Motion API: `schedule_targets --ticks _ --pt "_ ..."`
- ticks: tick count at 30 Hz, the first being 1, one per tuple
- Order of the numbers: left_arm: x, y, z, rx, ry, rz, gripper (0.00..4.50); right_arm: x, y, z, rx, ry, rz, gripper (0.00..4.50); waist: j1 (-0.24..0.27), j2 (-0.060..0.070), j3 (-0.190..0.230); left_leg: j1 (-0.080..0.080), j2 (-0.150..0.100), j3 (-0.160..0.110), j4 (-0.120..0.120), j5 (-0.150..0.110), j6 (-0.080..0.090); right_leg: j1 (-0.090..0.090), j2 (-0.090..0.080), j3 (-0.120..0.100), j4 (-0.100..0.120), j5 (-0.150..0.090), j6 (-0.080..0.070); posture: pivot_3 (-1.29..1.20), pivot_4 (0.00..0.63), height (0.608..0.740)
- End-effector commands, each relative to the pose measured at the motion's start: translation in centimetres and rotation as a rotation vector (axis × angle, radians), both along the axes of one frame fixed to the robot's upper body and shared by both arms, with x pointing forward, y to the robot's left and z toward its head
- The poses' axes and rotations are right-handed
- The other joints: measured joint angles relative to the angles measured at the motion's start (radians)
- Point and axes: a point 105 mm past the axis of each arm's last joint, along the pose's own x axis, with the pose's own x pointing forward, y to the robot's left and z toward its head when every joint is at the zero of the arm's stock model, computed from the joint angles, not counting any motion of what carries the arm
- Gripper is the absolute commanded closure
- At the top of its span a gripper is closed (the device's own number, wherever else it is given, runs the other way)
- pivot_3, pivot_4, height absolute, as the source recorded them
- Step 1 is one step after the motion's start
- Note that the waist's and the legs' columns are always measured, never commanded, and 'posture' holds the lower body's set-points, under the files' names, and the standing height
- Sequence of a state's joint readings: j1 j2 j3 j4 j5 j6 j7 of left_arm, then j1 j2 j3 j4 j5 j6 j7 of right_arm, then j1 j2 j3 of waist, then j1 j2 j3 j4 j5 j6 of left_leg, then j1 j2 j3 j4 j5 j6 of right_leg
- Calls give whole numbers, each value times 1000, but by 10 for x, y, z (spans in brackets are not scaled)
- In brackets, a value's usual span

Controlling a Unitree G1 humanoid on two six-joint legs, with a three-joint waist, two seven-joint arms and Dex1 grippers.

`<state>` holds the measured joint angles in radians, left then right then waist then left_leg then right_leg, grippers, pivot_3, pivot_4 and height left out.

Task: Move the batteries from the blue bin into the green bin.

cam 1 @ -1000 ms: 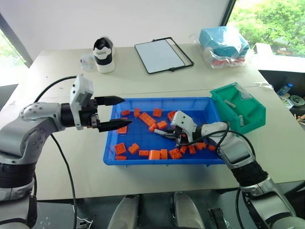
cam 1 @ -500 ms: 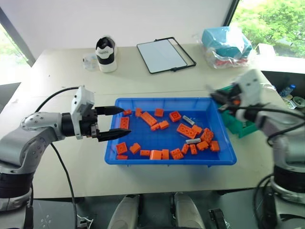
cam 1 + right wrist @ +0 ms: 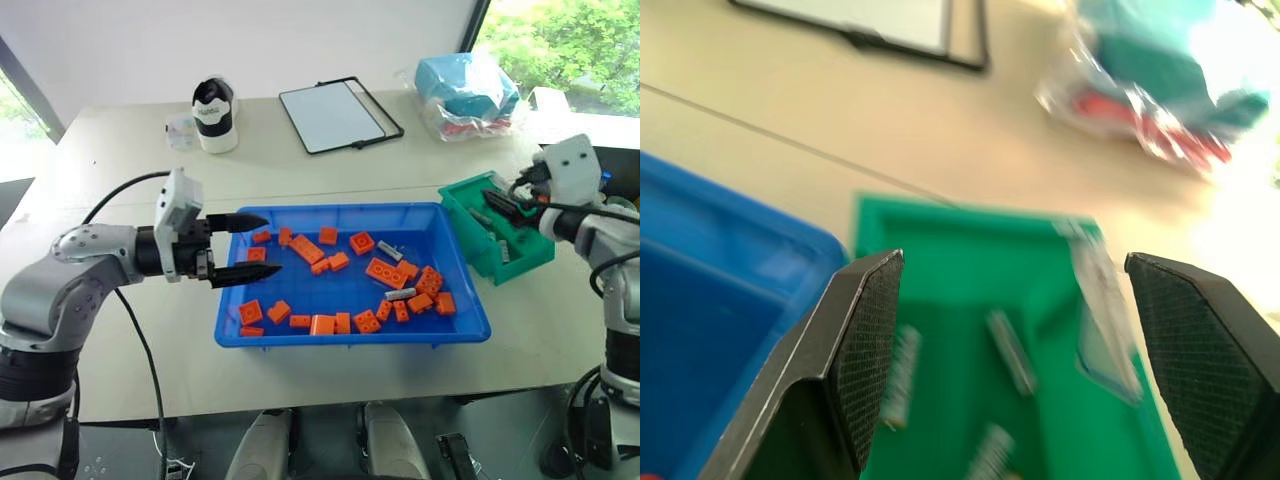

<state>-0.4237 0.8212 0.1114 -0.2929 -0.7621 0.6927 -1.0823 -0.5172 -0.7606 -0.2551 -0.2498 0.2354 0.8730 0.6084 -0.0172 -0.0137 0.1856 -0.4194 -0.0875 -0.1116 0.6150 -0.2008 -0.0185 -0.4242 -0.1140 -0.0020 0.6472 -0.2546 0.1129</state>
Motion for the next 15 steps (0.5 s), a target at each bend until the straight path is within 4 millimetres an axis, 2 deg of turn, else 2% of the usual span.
schedule_targets --ticks 1,4,7,9,12,15 --pt "-5 -5 4 -4 -30 -21 0 -9 52 -8 1 65 223 730 1 0 0 0 0 0 0 0 0 0 0 0 0 0 0 0 150 731" --pt "-5 -7 4 -10 -36 -22 0 -12 76 -34 -32 158 290 730 3 0 0 0 0 0 0 0 0 0 0 0 0 0 0 0 150 731" --pt "-6 -9 4 -13 -40 -20 0 -12 89 -59 -67 231 311 730 7 0 0 0 -1 -1 1 0 0 0 -1 0 0 0 0 0 150 731" --pt "-7 -10 5 -16 -43 -16 0 -13 95 -62 -74 235 335 730 7 0 0 -1 -1 -1 1 0 0 0 -1 0 0 0 0 0 150 731" --pt "-8 -9 6 -21 -44 -5 0 -24 104 -57 -87 220 438 730 6 0 0 -1 -1 -1 1 0 0 0 -1 0 0 0 0 0 150 731" --pt "-9 -8 5 -19 -43 -3 0 -40 102 -63 -175 255 540 730 7 0 0 -1 -1 -1 1 0 0 0 -1 0 0 0 0 0 150 731"
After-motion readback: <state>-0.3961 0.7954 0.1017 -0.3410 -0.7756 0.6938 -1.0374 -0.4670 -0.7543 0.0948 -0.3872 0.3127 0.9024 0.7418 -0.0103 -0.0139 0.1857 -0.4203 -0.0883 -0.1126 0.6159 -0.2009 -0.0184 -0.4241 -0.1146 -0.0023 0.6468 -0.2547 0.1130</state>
